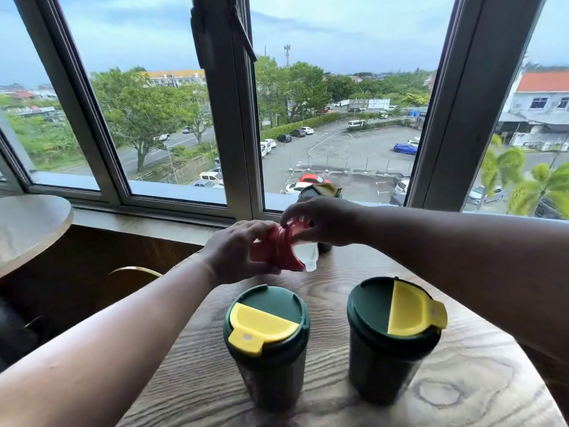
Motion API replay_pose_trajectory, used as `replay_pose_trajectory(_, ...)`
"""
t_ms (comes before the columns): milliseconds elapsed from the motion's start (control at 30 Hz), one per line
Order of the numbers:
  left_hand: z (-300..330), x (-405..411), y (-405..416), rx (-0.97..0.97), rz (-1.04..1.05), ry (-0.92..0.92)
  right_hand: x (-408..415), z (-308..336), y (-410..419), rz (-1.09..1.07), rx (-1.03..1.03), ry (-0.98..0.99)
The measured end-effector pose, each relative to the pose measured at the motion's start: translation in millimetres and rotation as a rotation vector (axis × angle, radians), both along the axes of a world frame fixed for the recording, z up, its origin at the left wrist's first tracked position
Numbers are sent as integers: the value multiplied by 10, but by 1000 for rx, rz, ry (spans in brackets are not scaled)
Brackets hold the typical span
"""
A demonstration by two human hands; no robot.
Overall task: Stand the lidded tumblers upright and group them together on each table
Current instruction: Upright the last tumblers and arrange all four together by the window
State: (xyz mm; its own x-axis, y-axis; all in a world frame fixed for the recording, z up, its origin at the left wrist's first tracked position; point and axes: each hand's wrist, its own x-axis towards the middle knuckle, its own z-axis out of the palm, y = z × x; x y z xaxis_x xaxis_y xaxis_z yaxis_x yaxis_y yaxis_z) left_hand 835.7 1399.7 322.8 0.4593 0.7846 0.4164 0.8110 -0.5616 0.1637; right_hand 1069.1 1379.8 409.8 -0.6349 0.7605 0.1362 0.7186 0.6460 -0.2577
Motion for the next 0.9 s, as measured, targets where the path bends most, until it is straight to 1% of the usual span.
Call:
replay_pose_trajectory(67,6,-26,-30,-86,-38,-119,-36,51,19,-17,-12,10)
replay_pose_trajectory(200,5,-101,-44,-455,-181,-507,-153,156,22,-59,-41,89)
replay_pose_trajectory(367,74,-150,-127,-835,-270,-689,-296,248,35,-108,-130,88)
replay_pose_trajectory(433,79,-191,-168,-929,-275,-698,-348,259,32,-143,-199,94)
replay_pose_trajectory(533,44,-251,-199,-979,-280,-707,-401,239,53,-179,-273,123)
replay_pose_trajectory(700,55,-282,-314,-1007,-328,-785,-460,228,38,-231,-313,96)
replay_pose_trajectory(800,96,-240,-376,-966,-351,-823,-459,212,23,-280,-332,108)
replay_pose_trajectory(900,151,-158,-447,-825,-248,-859,-435,177,13,-341,-348,135)
